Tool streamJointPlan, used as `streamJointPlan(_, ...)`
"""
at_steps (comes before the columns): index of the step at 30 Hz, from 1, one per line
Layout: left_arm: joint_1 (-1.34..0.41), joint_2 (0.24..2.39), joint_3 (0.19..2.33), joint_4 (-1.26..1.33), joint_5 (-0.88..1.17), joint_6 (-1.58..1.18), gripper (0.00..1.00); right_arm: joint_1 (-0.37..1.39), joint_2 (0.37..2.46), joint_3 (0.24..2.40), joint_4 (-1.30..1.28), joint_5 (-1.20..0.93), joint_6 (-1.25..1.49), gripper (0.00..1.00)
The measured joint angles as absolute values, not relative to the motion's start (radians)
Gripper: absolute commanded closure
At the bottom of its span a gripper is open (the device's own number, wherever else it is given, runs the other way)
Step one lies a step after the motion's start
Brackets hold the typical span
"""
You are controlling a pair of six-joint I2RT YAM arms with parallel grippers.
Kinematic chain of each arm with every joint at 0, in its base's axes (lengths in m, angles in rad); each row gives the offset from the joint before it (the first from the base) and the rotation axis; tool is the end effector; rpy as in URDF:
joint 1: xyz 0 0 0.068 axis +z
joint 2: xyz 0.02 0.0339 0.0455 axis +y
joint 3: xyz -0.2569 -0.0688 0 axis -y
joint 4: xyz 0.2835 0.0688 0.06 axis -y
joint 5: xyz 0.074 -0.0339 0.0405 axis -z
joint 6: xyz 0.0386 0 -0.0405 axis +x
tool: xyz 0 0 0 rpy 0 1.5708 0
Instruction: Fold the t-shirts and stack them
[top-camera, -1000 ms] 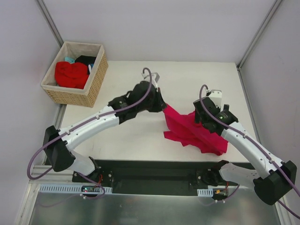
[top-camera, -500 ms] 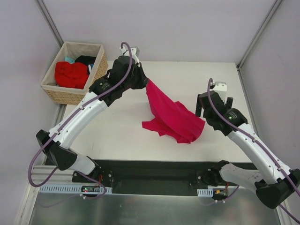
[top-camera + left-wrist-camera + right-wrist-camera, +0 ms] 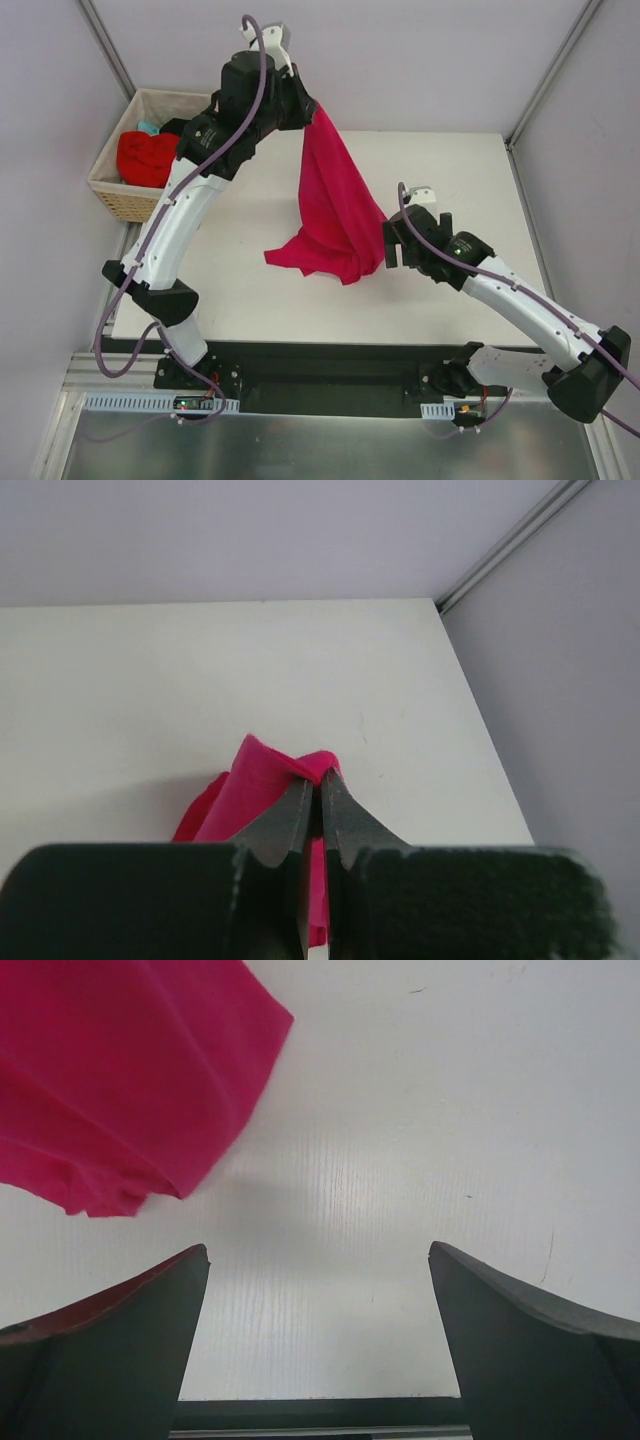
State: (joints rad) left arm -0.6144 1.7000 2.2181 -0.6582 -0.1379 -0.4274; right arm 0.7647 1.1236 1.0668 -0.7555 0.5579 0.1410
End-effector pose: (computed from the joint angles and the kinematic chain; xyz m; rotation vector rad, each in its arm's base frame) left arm 0.3142 -0.2152 0.5451 0.0589 1.7527 -0.6521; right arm 0.2081 0.1713 0.3115 -0.4412 2.1968 -0.1852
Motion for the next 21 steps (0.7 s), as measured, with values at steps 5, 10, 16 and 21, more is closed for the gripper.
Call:
streamJointPlan(5,-0.614,1.779,2.479,-0.692,-0.093,-0.397,1.0,0.772,1.141,1.046,-0.745,0.548,0.141,0.03)
streamJointPlan(10,-0.614,1.763,2.529,-0.643,-0.028,-0.373,1.0,0.789,1.144,1.046,-0.727,0.535,0.14,0.03)
streamJointPlan(16,-0.614,1.755,2.52,-0.582,0.019,-0.348,1.0,0.846,1.195,1.047,-0.677,0.497,0.129,0.03)
streamJointPlan(21,-0.613,1.744,2.482,-0.558,0.01,-0.311,1.0,0.92,1.322,1.082,-0.628,0.473,0.112,0.03)
